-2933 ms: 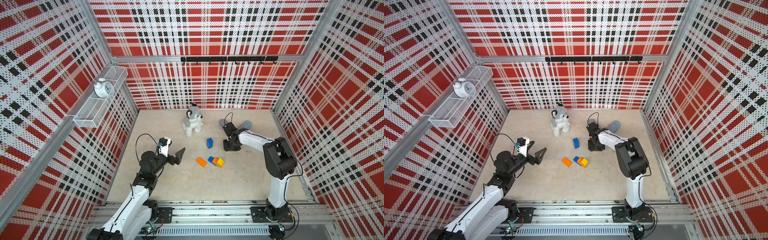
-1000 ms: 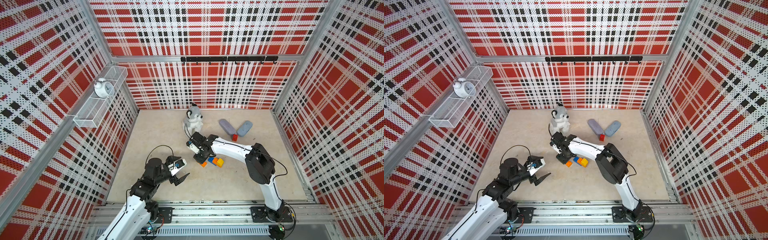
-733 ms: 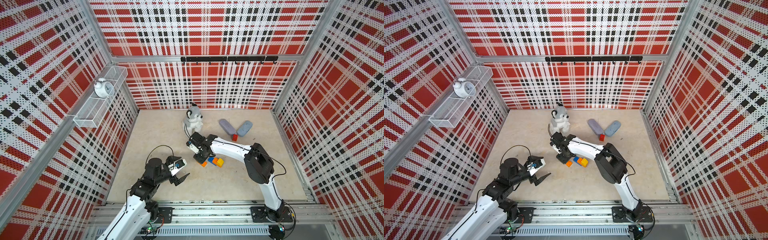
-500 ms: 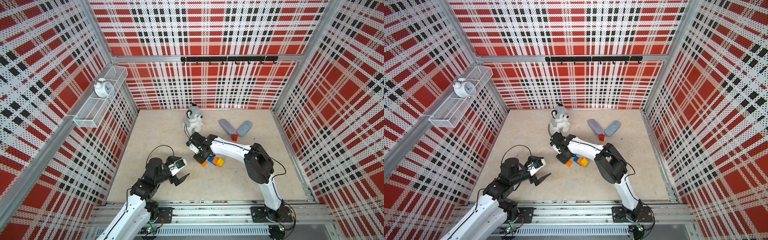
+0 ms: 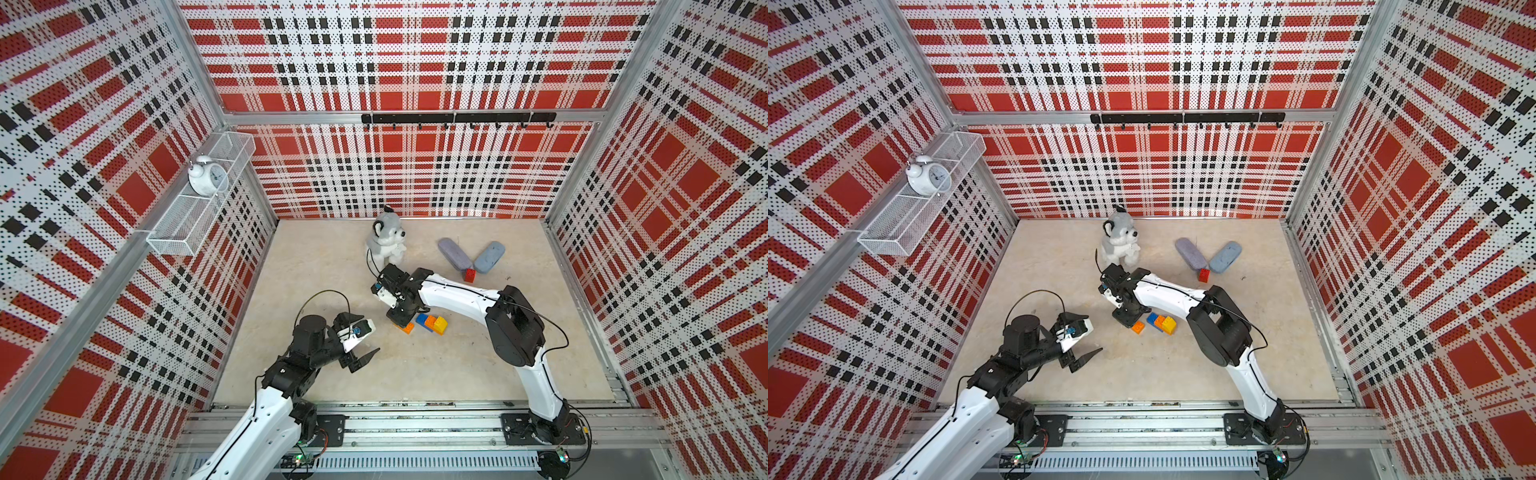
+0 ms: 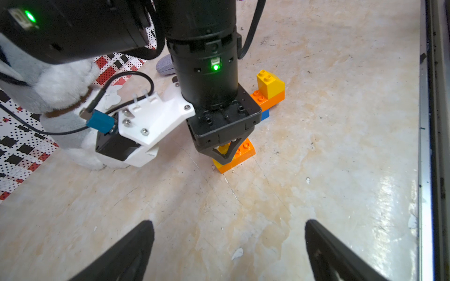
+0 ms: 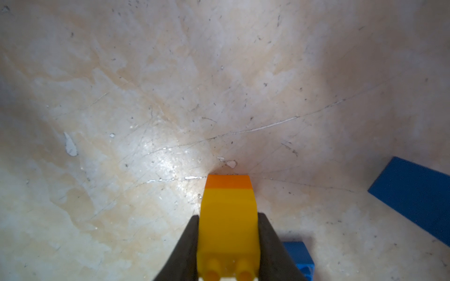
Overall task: Assemble a fork with lego
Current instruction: Assemble the lego brick with the lego brick.
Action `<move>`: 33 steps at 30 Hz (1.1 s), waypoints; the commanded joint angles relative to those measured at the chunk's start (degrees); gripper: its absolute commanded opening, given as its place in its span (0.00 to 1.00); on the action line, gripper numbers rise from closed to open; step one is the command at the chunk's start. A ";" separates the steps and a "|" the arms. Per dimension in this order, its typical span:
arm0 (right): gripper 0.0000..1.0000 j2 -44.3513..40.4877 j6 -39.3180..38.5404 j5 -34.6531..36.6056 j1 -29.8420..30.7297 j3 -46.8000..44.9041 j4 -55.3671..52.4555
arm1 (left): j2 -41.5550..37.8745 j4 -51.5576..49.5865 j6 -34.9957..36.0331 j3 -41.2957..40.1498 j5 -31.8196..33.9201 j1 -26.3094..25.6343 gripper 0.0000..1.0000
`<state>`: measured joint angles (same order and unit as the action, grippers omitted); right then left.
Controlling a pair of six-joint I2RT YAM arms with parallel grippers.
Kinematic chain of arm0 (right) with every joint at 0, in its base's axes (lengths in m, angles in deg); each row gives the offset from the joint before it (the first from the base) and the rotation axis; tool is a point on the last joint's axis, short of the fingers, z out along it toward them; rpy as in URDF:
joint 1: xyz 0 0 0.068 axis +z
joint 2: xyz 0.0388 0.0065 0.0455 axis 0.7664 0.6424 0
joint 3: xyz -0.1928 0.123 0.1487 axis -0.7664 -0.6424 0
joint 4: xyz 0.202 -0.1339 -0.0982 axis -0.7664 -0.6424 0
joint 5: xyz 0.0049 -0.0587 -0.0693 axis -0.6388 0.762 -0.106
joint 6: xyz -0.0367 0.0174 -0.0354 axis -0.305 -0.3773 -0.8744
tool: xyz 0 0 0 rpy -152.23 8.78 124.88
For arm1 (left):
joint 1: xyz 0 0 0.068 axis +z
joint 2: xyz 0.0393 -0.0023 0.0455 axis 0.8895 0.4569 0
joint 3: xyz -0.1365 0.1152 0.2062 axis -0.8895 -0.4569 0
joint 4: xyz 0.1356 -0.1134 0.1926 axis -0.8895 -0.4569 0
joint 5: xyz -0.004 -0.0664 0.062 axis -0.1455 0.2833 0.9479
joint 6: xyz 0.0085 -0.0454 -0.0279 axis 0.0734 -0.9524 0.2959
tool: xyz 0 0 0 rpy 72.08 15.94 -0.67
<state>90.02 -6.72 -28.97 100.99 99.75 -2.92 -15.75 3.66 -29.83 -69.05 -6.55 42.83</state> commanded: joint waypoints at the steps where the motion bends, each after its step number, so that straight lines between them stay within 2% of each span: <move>1: 0.16 8.80 -1.43 0.00 -0.55 -5.56 -6.28 | 0.19 -0.18 0.82 0.55 -1.24 -0.32 0.98; 8: 0.18 8.34 -0.83 2.52 -0.60 -3.44 -7.65 | 0.41 -0.11 0.87 0.54 -1.19 -0.36 0.98; 14: 0.45 0.63 0.79 3.23 -0.86 2.55 -7.14 | 1.53 0.62 -1.72 1.65 -1.82 -0.40 0.98; 19: 0.61 -2.68 1.51 2.62 -0.86 5.45 -8.82 | 0.67 1.39 -1.56 1.71 -1.12 -0.40 0.98; 27: 0.59 -3.97 6.81 1.87 -0.77 3.01 -11.77 | -1.44 1.76 -2.28 1.16 -0.23 -0.40 0.98; 33: 0.60 -3.01 9.03 1.66 0.23 0.87 -9.56 | -1.17 2.16 -1.86 1.09 0.19 -0.40 0.98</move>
<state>88.12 0.23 -27.30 100.55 101.06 -12.82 -16.80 4.18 -31.45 -69.03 -6.46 42.78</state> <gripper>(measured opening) 0.603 0.985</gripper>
